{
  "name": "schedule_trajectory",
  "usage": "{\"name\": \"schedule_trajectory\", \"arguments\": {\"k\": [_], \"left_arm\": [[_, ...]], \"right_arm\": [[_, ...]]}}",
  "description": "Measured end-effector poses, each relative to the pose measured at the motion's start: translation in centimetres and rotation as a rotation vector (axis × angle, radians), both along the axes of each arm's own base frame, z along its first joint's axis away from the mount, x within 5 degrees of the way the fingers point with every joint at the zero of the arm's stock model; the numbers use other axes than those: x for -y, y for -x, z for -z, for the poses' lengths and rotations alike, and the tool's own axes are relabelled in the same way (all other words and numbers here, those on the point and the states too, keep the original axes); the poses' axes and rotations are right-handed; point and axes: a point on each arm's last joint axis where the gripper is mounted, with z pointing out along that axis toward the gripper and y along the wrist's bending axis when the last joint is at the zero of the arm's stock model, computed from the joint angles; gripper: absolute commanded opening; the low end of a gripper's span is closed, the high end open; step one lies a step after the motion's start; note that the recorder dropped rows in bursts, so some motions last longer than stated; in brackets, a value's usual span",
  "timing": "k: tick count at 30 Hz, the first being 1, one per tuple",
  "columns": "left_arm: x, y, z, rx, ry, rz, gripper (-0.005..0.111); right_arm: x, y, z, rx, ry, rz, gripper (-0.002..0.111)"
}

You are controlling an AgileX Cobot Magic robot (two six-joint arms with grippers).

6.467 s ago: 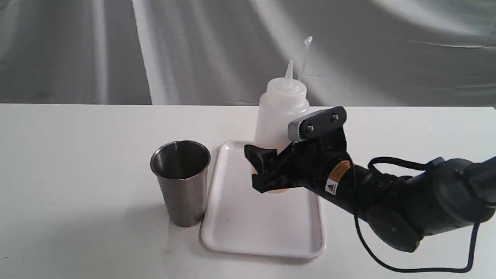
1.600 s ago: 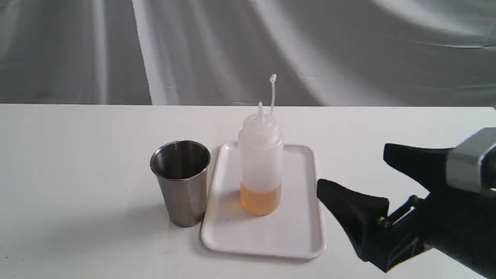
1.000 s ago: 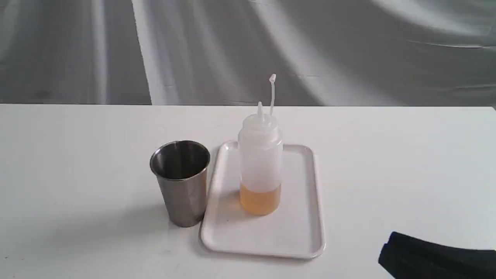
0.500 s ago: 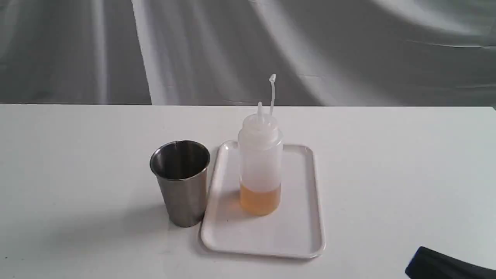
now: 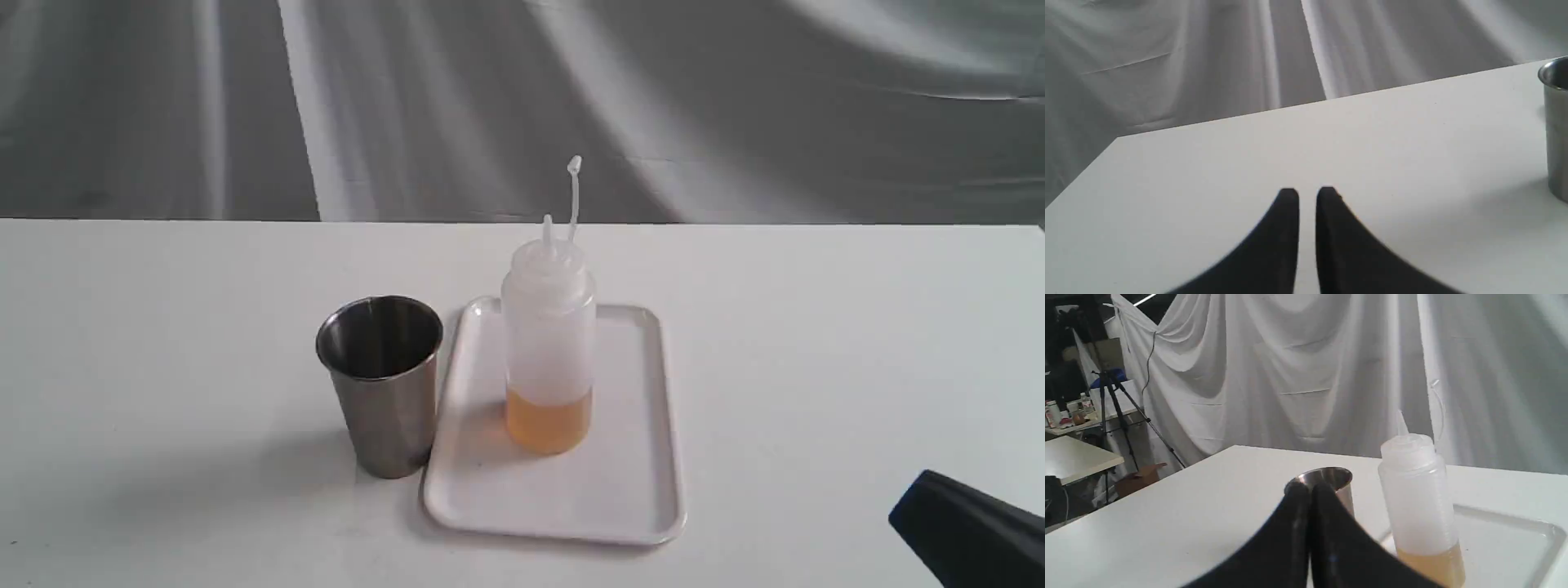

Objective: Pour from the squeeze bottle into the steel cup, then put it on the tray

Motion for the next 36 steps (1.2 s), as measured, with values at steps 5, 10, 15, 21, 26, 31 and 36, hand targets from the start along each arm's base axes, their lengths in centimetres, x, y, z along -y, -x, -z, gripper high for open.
{"name": "schedule_trajectory", "arguments": {"k": [5, 10, 15, 21, 26, 31, 36], "left_arm": [[0.0, 0.0, 0.0, 0.0, 0.0, 0.0, 0.008], [0.0, 0.0, 0.0, 0.0, 0.0, 0.0, 0.008], [0.0, 0.0, 0.0, 0.0, 0.0, 0.0, 0.008], [0.0, 0.0, 0.0, 0.0, 0.0, 0.0, 0.008], [0.0, 0.0, 0.0, 0.0, 0.0, 0.0, 0.008], [0.0, 0.0, 0.0, 0.0, 0.0, 0.0, 0.008], [0.0, 0.0, 0.0, 0.0, 0.0, 0.0, 0.008]], "right_arm": [[0.6, 0.2, 0.5, -0.049, 0.033, 0.061, 0.0], [1.6, 1.0, 0.6, -0.074, 0.024, 0.148, 0.0], [2.4, 1.9, -0.1, -0.021, -0.059, 0.206, 0.0], [3.4, 2.3, 0.1, -0.039, -0.077, 0.318, 0.0], [3.8, 2.5, 0.3, -0.052, -0.075, 0.353, 0.0], [3.9, 3.0, 0.1, -0.013, -0.091, 0.358, 0.0], [4.0, 3.4, -0.2, 0.033, -0.107, 0.356, 0.0]]}}
